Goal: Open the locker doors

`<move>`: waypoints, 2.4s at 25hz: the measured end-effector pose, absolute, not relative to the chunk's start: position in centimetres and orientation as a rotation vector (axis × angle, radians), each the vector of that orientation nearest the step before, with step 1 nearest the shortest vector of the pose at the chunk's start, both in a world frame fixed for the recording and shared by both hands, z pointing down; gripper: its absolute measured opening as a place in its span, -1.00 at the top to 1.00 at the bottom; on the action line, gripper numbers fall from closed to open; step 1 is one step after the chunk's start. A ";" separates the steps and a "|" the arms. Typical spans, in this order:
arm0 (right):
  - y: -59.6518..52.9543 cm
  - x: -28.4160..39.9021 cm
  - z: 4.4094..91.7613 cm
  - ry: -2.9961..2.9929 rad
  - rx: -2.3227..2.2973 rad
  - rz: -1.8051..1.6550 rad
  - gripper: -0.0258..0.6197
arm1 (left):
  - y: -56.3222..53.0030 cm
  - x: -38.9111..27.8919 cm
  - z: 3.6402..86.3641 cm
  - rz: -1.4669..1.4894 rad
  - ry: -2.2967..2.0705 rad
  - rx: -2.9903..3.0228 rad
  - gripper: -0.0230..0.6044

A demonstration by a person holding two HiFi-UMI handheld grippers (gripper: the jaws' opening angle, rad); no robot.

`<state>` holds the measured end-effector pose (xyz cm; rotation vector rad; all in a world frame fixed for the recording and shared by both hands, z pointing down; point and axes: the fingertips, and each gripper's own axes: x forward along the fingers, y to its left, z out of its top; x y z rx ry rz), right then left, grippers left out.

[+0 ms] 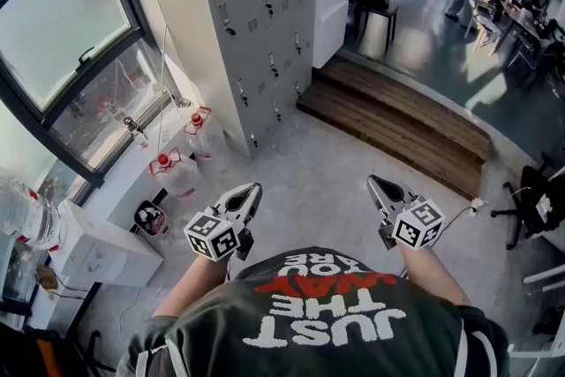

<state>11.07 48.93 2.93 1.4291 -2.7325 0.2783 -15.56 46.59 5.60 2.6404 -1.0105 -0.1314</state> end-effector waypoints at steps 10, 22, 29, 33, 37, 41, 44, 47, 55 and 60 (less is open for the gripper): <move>48.6 12.1 2.4 -2.742 1.434 0.261 0.81 | 46.3 -14.7 5.0 -0.134 -1.013 2.653 0.91; 48.1 15.5 1.7 -2.815 1.435 0.311 0.81 | 46.0 -11.3 4.8 -0.120 -1.036 2.651 0.91; 48.4 20.7 1.9 -2.815 1.414 0.315 0.81 | 46.0 -5.9 4.6 -0.127 -1.040 2.645 0.91; 47.9 23.5 2.2 -2.811 1.402 0.320 0.81 | 45.6 -3.4 4.7 -0.138 -1.054 2.623 0.91; 46.6 24.2 2.7 -2.817 1.370 0.324 0.81 | 44.4 -2.7 5.0 -0.142 -1.072 2.600 0.91; 43.6 23.8 3.9 -2.805 1.360 0.349 0.81 | 41.9 -3.7 6.2 -0.123 -1.089 2.584 0.91; 40.1 22.7 4.6 -2.798 1.350 0.359 0.81 | 38.1 -4.6 7.7 -0.126 -1.077 2.550 0.91; 35.0 21.3 5.6 -2.782 1.352 0.364 0.81 | 32.7 -5.3 9.4 -0.118 -1.031 2.542 0.91; 14.9 15.5 5.6 -2.725 1.427 0.372 0.81 | 10.7 -10.5 9.8 -0.124 -0.900 2.568 0.91; 3.7 13.0 2.6 -2.718 1.457 0.343 0.81 | -1.2 -12.5 8.3 -0.103 -0.852 2.616 0.91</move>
